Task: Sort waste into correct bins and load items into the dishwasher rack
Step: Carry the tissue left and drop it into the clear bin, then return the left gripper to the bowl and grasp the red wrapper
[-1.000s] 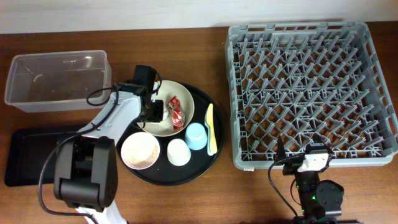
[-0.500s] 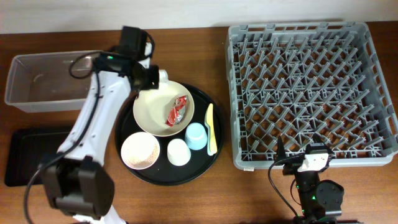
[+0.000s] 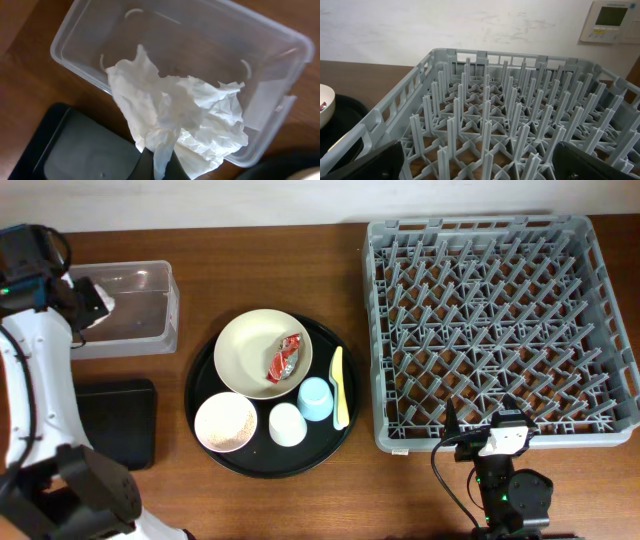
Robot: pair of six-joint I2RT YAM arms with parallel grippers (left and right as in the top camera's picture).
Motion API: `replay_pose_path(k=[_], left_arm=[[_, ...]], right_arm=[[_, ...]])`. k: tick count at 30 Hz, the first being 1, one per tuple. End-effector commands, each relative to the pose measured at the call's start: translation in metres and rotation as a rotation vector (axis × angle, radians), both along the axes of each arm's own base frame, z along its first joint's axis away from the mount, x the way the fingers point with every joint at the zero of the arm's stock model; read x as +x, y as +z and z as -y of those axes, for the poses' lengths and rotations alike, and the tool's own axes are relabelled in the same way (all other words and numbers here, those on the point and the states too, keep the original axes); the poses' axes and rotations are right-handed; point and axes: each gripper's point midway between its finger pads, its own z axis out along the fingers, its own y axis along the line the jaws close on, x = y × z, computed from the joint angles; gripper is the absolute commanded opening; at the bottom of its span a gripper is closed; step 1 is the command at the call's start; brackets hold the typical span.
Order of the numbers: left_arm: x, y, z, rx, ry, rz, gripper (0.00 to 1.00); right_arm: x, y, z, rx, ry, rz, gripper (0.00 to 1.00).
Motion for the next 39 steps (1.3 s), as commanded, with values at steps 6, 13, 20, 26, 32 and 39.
replay_pose_path(k=[6, 13, 20, 26, 32, 39], left_arm=[[0.042, -0.073, -0.027, 0.004, 0.024, -0.043, 0.01], [0.049, -0.122, -0.032, -0.008, 0.029, -0.114, 0.06], [0.068, -0.107, -0.040, 0.057, -0.044, -0.065, 0.63], [0.092, -0.002, -0.008, -0.014, -0.139, 0.068, 0.67], [0.067, 0.015, 0.122, -0.347, -0.407, -0.025, 0.63], [0.032, -0.006, 0.233, -0.281, -0.604, -0.254, 0.65]], right_arm=[[0.000, -0.002, 0.000, 0.002, 0.001, -0.003, 0.98], [0.000, -0.002, 0.000, 0.002, 0.001, -0.003, 0.98], [0.000, -0.002, 0.000, 0.002, 0.001, -0.003, 0.98], [0.000, -0.002, 0.000, 0.002, 0.001, -0.003, 0.98], [0.000, -0.002, 0.000, 0.002, 0.001, -0.003, 0.98], [0.000, -0.002, 0.000, 0.002, 0.001, -0.003, 0.98]])
